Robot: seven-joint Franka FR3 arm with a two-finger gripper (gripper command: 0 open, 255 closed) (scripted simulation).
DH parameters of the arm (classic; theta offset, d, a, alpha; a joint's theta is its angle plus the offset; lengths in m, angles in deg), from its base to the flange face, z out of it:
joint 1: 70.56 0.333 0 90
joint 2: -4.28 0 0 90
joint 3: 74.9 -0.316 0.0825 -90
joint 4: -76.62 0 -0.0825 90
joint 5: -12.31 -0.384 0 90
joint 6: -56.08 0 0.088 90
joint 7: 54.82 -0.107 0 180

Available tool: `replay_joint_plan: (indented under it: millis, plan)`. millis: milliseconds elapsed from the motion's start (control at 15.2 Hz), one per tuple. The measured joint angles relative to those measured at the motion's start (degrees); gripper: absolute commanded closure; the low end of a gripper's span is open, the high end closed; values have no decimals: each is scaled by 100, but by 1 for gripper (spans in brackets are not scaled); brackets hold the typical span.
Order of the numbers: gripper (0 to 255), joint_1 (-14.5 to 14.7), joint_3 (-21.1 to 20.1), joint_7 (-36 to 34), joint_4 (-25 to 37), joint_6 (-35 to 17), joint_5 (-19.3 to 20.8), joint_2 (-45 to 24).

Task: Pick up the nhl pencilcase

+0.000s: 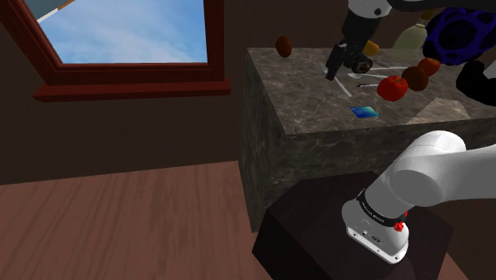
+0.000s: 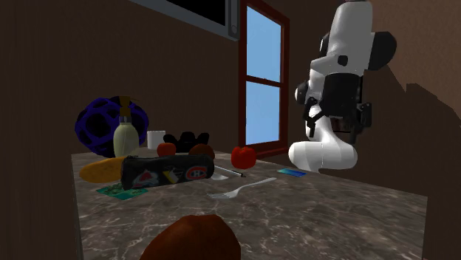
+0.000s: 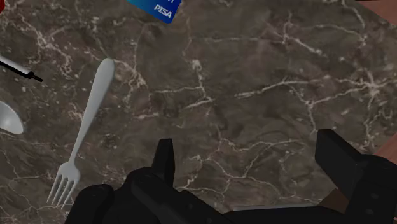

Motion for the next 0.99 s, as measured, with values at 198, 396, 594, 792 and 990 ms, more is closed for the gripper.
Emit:
replay_joint_plan:
  millis: [198, 396, 594, 792, 990]
  plan:
    - [0, -91, 81, -21, 104, -72, 49, -183]
    - [0, -303, 312, -22, 349, -248, 174, -616]
    - [0, -511, 555, -29, 643, -435, 281, -1107]
    - [0, -707, 819, -6, 999, -561, 362, -1596]
    - [0, -864, 1037, -29, 1418, -650, 380, -2119]
